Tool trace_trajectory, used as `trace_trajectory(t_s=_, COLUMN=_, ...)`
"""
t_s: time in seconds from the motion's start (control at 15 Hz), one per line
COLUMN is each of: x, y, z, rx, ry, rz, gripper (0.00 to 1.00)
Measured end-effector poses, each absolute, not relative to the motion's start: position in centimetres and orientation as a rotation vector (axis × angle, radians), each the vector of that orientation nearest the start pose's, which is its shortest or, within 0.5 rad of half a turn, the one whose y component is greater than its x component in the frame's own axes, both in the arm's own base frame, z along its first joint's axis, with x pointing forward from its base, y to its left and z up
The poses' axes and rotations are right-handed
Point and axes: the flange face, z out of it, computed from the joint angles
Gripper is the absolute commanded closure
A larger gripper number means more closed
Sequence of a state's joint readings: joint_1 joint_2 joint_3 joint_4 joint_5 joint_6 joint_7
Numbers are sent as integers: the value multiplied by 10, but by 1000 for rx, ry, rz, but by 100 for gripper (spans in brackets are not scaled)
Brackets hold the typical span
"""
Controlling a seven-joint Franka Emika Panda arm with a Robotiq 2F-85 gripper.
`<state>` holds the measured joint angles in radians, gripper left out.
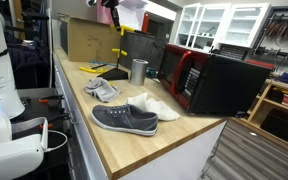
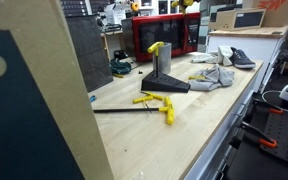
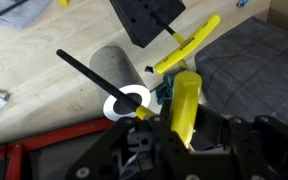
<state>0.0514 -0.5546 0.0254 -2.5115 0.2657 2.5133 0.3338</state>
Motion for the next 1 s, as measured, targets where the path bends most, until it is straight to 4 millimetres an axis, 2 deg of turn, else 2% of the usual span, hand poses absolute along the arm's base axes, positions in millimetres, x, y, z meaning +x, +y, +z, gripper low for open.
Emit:
trace_trajectory(t_s=0.4, x=457, y=28, z=544, rx=-2599, ry=606, rz=-721, gripper=94)
trace_trajectory(t_s=0.47, x=463, y=30, z=547, rx=-2594, ry=598, rz=-722, gripper=75)
trace_trajectory(t_s=0.67, x=466, y=31, z=539, rx=-2605, ry=601, rz=-701, gripper=75)
trace_trajectory(t_s=1.0, x=466, y=31, z=537, rx=-2607, ry=602, rz=-698, gripper=75)
